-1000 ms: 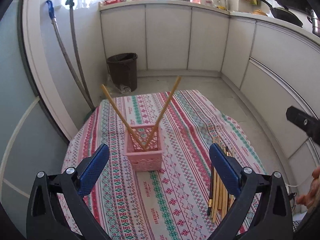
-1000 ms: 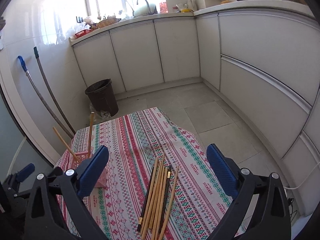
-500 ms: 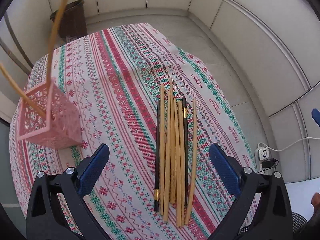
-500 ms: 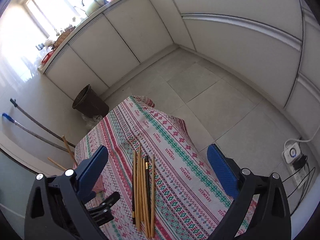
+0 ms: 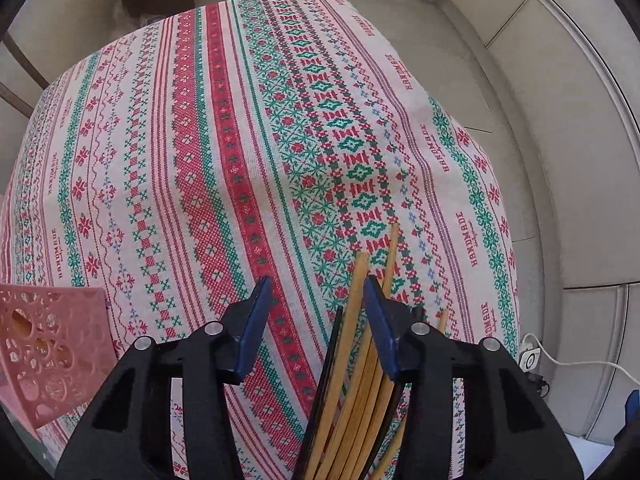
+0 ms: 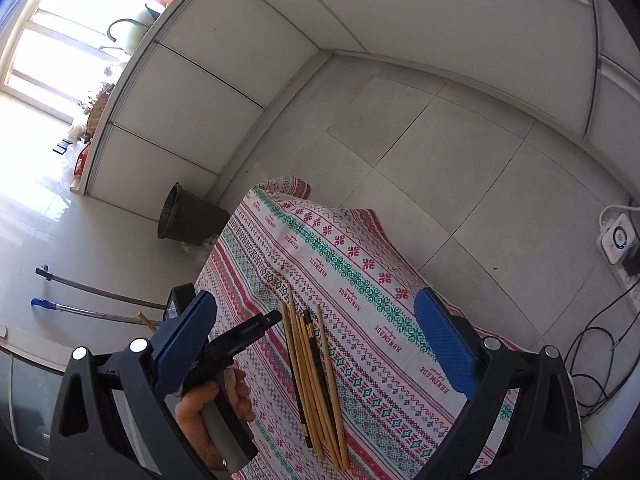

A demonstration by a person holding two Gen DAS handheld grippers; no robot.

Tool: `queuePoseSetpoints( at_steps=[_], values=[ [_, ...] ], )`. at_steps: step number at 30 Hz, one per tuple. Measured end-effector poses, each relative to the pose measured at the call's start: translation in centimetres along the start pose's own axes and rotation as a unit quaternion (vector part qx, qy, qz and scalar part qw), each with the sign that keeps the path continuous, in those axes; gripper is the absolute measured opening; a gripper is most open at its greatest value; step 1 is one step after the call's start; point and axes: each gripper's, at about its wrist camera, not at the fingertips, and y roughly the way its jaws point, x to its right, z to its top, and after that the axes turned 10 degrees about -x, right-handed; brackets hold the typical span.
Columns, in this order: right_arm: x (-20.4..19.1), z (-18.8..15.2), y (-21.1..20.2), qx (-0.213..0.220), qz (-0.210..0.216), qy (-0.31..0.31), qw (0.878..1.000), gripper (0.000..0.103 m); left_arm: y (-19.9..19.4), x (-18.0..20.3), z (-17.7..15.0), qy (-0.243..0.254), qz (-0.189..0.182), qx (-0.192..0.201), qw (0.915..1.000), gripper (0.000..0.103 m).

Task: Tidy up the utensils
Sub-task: 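Grasp another wooden chopstick with the left gripper while the right gripper grasps one too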

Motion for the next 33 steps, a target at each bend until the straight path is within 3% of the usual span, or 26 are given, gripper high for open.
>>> queuePoseSetpoints(
  at_steps=[5, 8, 11, 16, 21, 23, 24, 27, 33],
  values=[
    [-0.2, -0.1, 0.5, -0.005, -0.004, -0.004, 1.0, 0.096, 1.1, 1.8, 1.1, 0.021, 0.002, -0.001, 0.9998, 0.034],
    [-0.5, -0.2, 1.0, -0.01, -0.01, -0.009, 1.0, 0.096, 1.8, 3.4, 1.3, 0.038, 0.047, 0.013, 0.9981, 0.011],
    [-0.8, -0.2, 1.5, -0.014, -0.016, -0.015, 1.0, 0.096, 1.8, 4.5, 0.6, 0.052, 0.058, 0.025, 0.9967, 0.007],
    [-1.7, -0.4, 4.0, -0.032, -0.038, -0.029, 0.998, 0.096, -0.9, 2.7, -2.7, 0.053, 0.017, 0.065, 0.9963, 0.007],
    [-4.3, -0.6, 9.3, -0.048, -0.092, -0.086, 0.991, 0.096, -7.4, 0.3, -9.1, 0.082, -0.04, 0.115, 0.9891, 0.007],
    [-5.3, -0.5, 12.0, -0.065, -0.093, -0.103, 0.988, 0.096, -10.0, -1.6, -11.9, 0.087, -0.061, 0.131, 0.9856, 0.007],
    [-5.4, -0.4, 13.2, -0.079, -0.091, -0.104, 0.987, 0.093, -10.9, -2.6, -12.9, 0.089, -0.068, 0.136, 0.9843, 0.007],
    [-5.6, -0.2, 16.5, -0.117, -0.122, -0.103, 0.98, 0.065, -13.7, -4.8, -16.4, 0.095, -0.073, 0.159, 0.98, 0.007],
    [-4.5, -2.3, 19.6, -0.153, -0.179, -0.086, 0.968, 0.04, -17.0, -10.2, -20.1, 0.071, -0.091, 0.2, 0.9731, 0.007]
  ],
)
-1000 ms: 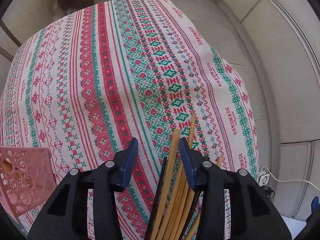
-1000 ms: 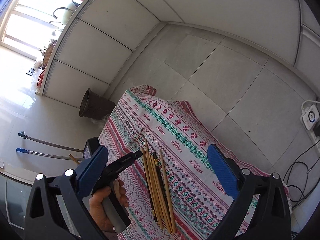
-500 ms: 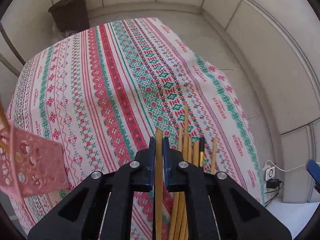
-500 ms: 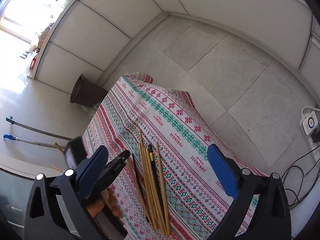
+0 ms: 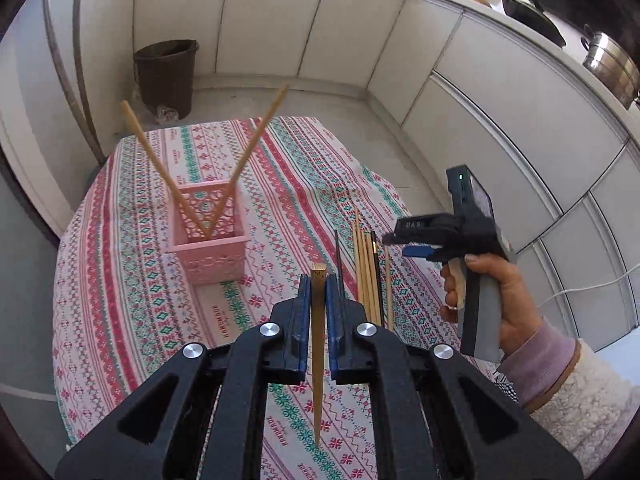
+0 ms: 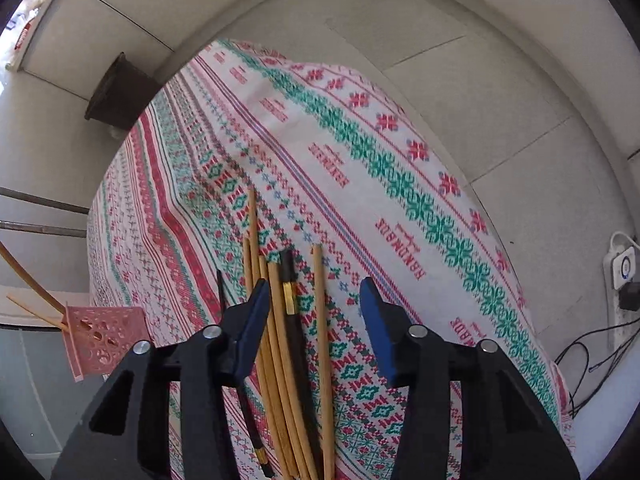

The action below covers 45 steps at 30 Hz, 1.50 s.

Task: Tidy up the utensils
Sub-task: 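Grasp another wooden chopstick with the left gripper while the right gripper grasps one too, then lower both chopsticks into the pink basket and open both grippers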

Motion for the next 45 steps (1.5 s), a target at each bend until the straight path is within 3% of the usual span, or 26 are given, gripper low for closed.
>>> queuePoseSetpoints(
  at_steps=[5, 9, 11, 15, 21, 24, 28, 35, 41, 45],
  values=[
    [-1.4, -1.0, 1.3, 0.017, -0.044, -0.022, 0.999, 0.028, -2.3, -2.7, 0.1, -0.023, -0.003, 0.026, 0.9994, 0.007],
    [-2.3, -1.0, 2.0, 0.026, -0.046, -0.038, 0.998, 0.006, -3.4, -3.1, -0.5, -0.026, -0.004, 0.031, 0.9992, 0.007],
    [-2.8, -1.4, 1.9, 0.044, -0.061, -0.053, 0.996, 0.006, -3.9, -3.1, -0.6, -0.028, 0.0, 0.033, 0.9991, 0.007],
    [-2.0, -2.3, 1.0, 0.063, -0.051, -0.051, 0.995, 0.006, -4.5, -3.8, -0.9, -0.033, 0.003, 0.039, 0.9987, 0.007],
    [-2.5, -6.1, -6.1, 0.124, -0.009, -0.091, 0.988, 0.006, -6.7, -4.5, -1.5, -0.043, -0.006, 0.058, 0.9974, 0.007],
    [-3.8, -9.0, -9.9, 0.167, -0.004, -0.134, 0.977, 0.006, -8.5, -4.2, -2.0, -0.038, -0.005, 0.073, 0.9966, 0.007],
    [-5.3, -11.7, -13.5, 0.197, 0.035, -0.165, 0.966, 0.006, -11.1, -3.7, -2.2, -0.042, -0.007, 0.099, 0.9942, 0.007],
    [-7.4, -13.6, -19.1, 0.237, 0.11, -0.187, 0.947, 0.006, -15.3, -3.0, -0.3, -0.051, -0.009, 0.164, 0.985, 0.007],
    [-9.2, -14.4, -24.7, 0.293, 0.167, -0.196, 0.921, 0.006, -17.5, -3.5, 1.8, -0.066, -0.006, 0.211, 0.9752, 0.007],
    [-10.2, -14.2, -26.9, 0.307, 0.201, -0.202, 0.908, 0.006, -17.9, -4.1, 3.1, -0.082, 0.007, 0.233, 0.969, 0.007]
  ],
)
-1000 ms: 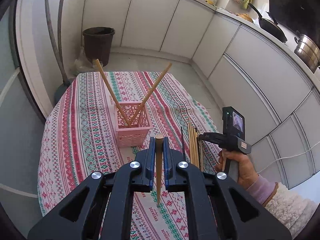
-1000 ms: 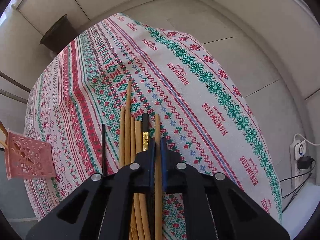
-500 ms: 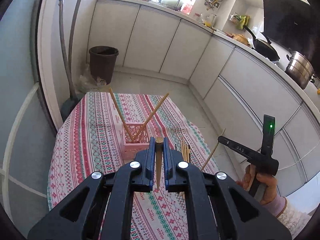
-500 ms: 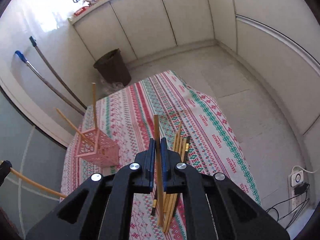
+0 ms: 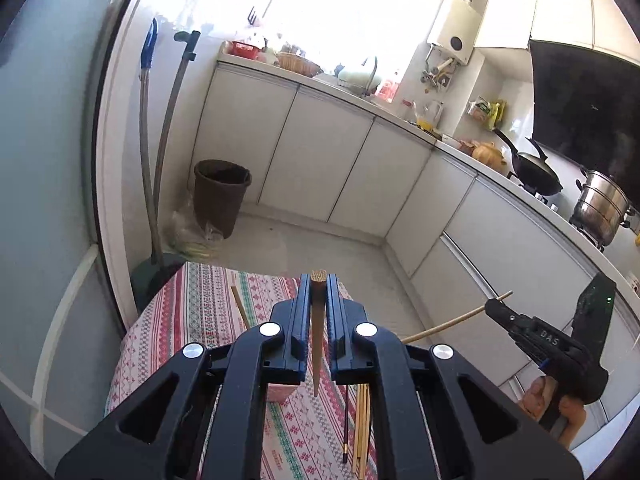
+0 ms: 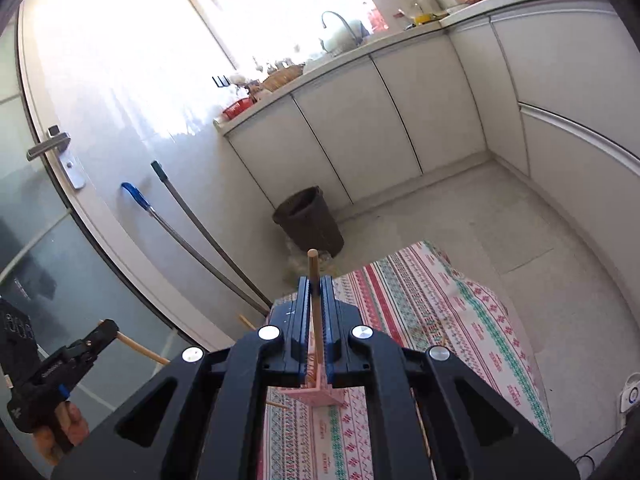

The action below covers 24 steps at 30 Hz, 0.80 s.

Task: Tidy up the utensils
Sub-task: 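Lower both chopsticks into the pink basket and open both grippers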

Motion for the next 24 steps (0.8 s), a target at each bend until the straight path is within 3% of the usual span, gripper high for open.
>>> queuePoseSetpoints(
  at_steps=[8, 15, 17, 18, 19, 24],
  values=[
    [-1.6, 1.6, 0.7, 0.007, 0.016, -0.006, 1.0, 0.006, 1.9, -1.1, 1.6, -0.026, 0.026, 0.017, 0.9992, 0.007],
    [-2.2, 1.8, 3.3, -0.008, 0.015, -0.011, 1.0, 0.006, 6.7, -2.5, 1.2, -0.036, 0.067, -0.013, 0.997, 0.007],
    [-2.4, 1.7, 4.0, -0.011, 0.013, -0.012, 1.0, 0.006, 8.4, -3.3, 0.8, -0.044, 0.064, -0.034, 0.9964, 0.013],
    [-2.5, 1.7, 4.4, -0.014, 0.011, -0.014, 1.0, 0.006, 9.0, -3.8, 0.6, -0.051, 0.064, -0.04, 0.9959, 0.025],
    [-2.5, 1.7, 4.7, -0.016, 0.01, -0.013, 1.0, 0.006, 9.3, -4.2, 0.4, -0.056, 0.067, -0.043, 0.9953, 0.029],
    [-2.4, 1.5, 6.0, -0.023, 0.004, -0.009, 1.0, 0.006, 6.5, -5.3, 0.6, -0.079, 0.058, -0.011, 0.9952, 0.033]
  ],
)
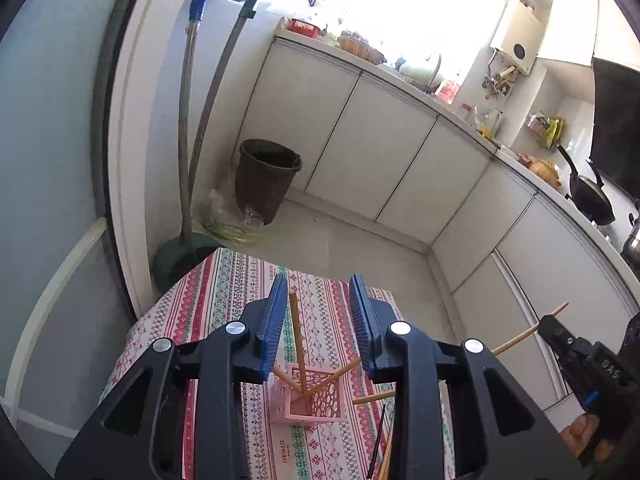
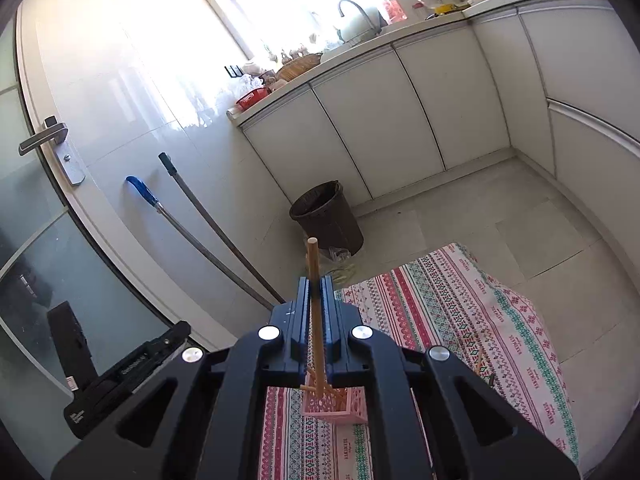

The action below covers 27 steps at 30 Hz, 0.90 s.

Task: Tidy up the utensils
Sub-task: 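Lower both chopsticks into the pink basket and open both grippers, then lift both open grippers away from the pink basket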

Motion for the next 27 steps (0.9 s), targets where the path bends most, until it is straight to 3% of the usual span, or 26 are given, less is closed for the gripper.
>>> queuePoseSetpoints(
  at_steps=[5, 11, 15, 19, 22, 27],
  values=[
    [-0.1, -0.2, 1.6, -0.007, -0.01, 0.002, 1.0, 0.006, -2.1, -1.2, 0.0, -0.02, 0.0, 0.014, 0.9997, 0.038],
    [-0.6, -1.0, 5.2, -0.026, -0.015, 0.0, 1.0, 0.006, -1.6, -1.6, -0.3, -0.021, 0.002, -0.004, 0.9998, 0.038],
    [0.1, -2.3, 8.8, -0.076, -0.023, 0.009, 0.997, 0.023, -1.0, -0.3, -0.8, 0.004, 0.001, -0.015, 0.9999, 0.038],
    [-1.3, -2.8, 7.3, -0.044, -0.059, -0.041, 0.996, 0.023, -1.1, 1.6, -1.7, 0.038, 0.008, -0.011, 0.9992, 0.046],
    [-2.2, -3.3, 5.5, -0.017, -0.078, -0.072, 0.994, 0.03, -1.0, 3.1, -2.5, 0.063, 0.029, -0.003, 0.9976, 0.046],
    [-2.9, -4.1, 3.7, 0.001, -0.092, -0.104, 0.99, 0.03, -0.8, 4.8, -4.0, 0.096, 0.052, 0.003, 0.994, 0.05]
  ],
)
